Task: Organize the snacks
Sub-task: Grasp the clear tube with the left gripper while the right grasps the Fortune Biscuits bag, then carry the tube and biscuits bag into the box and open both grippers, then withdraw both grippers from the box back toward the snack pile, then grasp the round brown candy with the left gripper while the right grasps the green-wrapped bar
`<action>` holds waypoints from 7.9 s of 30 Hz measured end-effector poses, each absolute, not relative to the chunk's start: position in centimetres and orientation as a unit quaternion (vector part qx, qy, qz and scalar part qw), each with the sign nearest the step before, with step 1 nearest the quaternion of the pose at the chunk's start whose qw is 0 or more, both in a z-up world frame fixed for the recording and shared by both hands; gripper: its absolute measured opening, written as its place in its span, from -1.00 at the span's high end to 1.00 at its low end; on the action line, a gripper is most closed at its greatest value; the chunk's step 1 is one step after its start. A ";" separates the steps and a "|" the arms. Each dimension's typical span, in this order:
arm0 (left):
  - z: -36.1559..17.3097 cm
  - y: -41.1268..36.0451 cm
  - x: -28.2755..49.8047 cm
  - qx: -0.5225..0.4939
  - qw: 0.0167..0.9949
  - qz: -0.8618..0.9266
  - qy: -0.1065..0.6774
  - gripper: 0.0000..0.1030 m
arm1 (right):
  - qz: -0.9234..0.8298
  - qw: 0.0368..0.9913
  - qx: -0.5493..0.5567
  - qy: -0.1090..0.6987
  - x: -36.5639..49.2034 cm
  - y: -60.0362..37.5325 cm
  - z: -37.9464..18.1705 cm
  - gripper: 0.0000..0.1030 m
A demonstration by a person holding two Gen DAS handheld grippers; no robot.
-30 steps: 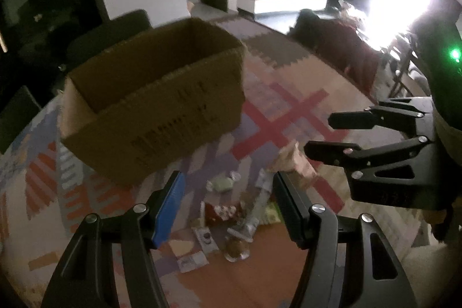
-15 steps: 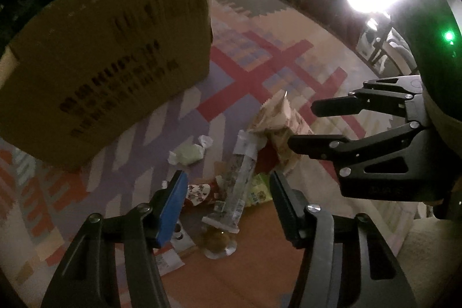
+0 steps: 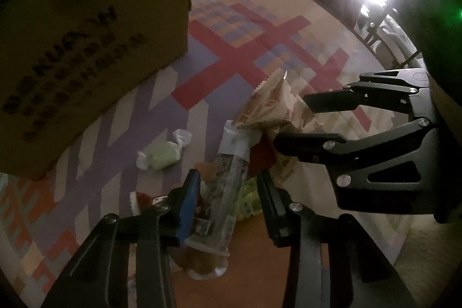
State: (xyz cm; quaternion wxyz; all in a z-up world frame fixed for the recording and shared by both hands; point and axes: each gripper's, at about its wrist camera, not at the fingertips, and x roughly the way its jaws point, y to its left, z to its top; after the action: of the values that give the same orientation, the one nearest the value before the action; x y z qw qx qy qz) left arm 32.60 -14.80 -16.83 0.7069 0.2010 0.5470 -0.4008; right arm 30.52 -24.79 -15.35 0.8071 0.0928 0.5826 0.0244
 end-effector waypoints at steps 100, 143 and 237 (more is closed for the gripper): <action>0.9 -5.2 45.4 0.043 0.897 -0.178 0.403 0.12 | 0.064 0.904 0.033 0.421 44.9 -20.0 1.6 0.15; 1.3 -3.5 28.8 0.061 0.907 -0.187 0.371 -0.09 | 0.120 0.903 0.007 0.411 30.0 -18.4 0.5 -0.13; -15.6 -7.3 24.9 0.097 0.850 -0.212 0.471 0.57 | 0.217 0.839 -0.048 0.498 26.9 -17.5 -14.8 0.51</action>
State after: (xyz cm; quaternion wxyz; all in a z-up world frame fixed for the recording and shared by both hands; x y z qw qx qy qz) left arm 24.95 -7.27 -15.60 0.8504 0.0969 0.4715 -0.2125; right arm 26.87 -17.52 -14.84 0.8386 -0.0479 0.4975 0.2167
